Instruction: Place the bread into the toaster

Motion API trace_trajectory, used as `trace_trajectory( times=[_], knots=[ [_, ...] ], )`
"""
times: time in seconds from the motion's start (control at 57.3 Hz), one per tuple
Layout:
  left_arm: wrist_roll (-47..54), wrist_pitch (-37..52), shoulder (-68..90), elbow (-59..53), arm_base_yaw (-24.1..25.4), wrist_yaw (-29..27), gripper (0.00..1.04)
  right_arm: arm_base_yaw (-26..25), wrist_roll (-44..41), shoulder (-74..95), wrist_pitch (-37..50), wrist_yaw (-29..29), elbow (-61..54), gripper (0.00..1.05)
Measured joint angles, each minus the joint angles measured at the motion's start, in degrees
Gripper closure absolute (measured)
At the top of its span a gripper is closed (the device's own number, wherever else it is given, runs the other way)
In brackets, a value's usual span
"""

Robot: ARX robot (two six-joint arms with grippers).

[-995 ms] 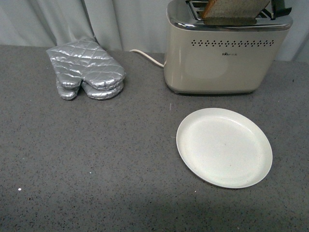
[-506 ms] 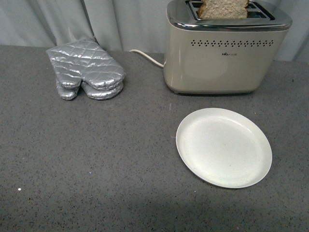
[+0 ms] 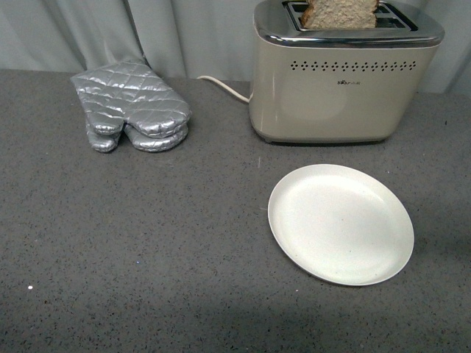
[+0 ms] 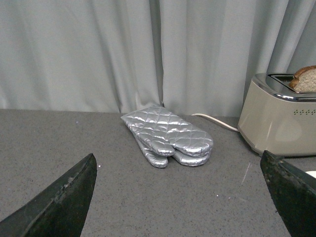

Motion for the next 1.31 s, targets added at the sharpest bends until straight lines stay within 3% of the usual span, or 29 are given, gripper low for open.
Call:
trace_trajectory(
  times=[0.07,0.244,0.384,0.419,0.523,1.309],
  knots=[
    [0.00,0.00,0.02,0.00,0.00,0.00,0.07,-1.75,2.45,-2.78,7.69,-4.37,-4.66,0.42],
    [0.00,0.00,0.02,0.00,0.00,0.00,0.07,-4.13,3.58,-9.68,5.27,-6.40,-8.00,0.72],
    [0.00,0.00,0.00,0.00,0.00,0.00,0.07,-6.47,3.82,-14.03,5.22,-9.14,-11.74,1.04],
    [0.00,0.00,0.00,0.00,0.00,0.00,0.07,-8.46,3.82,-15.06,4.20,-12.11,-12.50,1.04],
    [0.00,0.00,0.02,0.00,0.00,0.00,0.07,-10.71,3.89,-19.12,0.50,-12.74,-13.51,1.04],
    [0.00,0.00,0.00,0.00,0.00,0.00,0.07,-10.88,3.87,-45.81,-23.74,-13.16,-14.16,1.04]
  ],
)
